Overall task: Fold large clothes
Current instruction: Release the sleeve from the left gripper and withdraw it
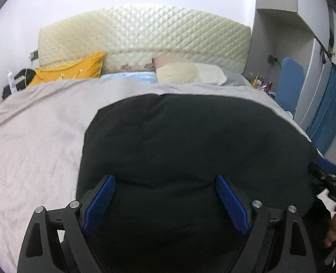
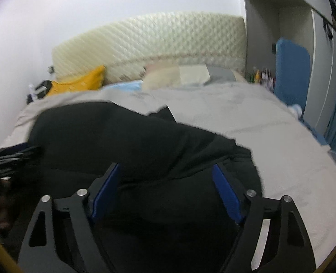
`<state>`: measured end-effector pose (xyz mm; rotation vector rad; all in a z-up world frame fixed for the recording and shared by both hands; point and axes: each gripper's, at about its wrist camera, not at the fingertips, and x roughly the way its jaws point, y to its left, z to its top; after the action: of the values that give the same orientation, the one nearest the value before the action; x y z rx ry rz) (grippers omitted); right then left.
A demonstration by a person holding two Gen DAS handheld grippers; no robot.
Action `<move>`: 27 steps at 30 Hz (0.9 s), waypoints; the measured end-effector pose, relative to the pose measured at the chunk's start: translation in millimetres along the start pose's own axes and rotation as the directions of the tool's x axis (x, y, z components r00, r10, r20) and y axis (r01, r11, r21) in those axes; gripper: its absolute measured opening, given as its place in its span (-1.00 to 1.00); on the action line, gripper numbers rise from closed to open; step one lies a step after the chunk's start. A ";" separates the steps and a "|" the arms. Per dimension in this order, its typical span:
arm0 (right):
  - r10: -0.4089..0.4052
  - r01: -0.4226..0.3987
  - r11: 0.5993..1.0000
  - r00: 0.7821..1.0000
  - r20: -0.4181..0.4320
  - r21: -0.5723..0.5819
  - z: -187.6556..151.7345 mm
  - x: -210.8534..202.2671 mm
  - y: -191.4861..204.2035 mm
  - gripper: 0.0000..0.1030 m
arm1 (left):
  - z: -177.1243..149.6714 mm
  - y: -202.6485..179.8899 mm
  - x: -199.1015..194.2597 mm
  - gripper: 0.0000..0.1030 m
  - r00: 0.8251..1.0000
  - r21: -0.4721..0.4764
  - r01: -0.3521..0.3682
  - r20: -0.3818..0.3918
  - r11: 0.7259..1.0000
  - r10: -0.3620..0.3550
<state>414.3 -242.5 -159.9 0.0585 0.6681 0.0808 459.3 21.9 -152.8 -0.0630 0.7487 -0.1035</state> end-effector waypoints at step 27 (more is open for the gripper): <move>0.062 -0.062 0.998 0.998 -0.021 -0.013 -31.4 12.0 -2.0 0.53 | -22.2 -13.8 7.6 0.87 0.997 0.032 -0.062 -0.051 0.998 0.064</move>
<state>404.3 -242.5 -192.1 0.0655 0.6860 0.1454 448.7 6.9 -172.9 -0.0075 0.7999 -0.0570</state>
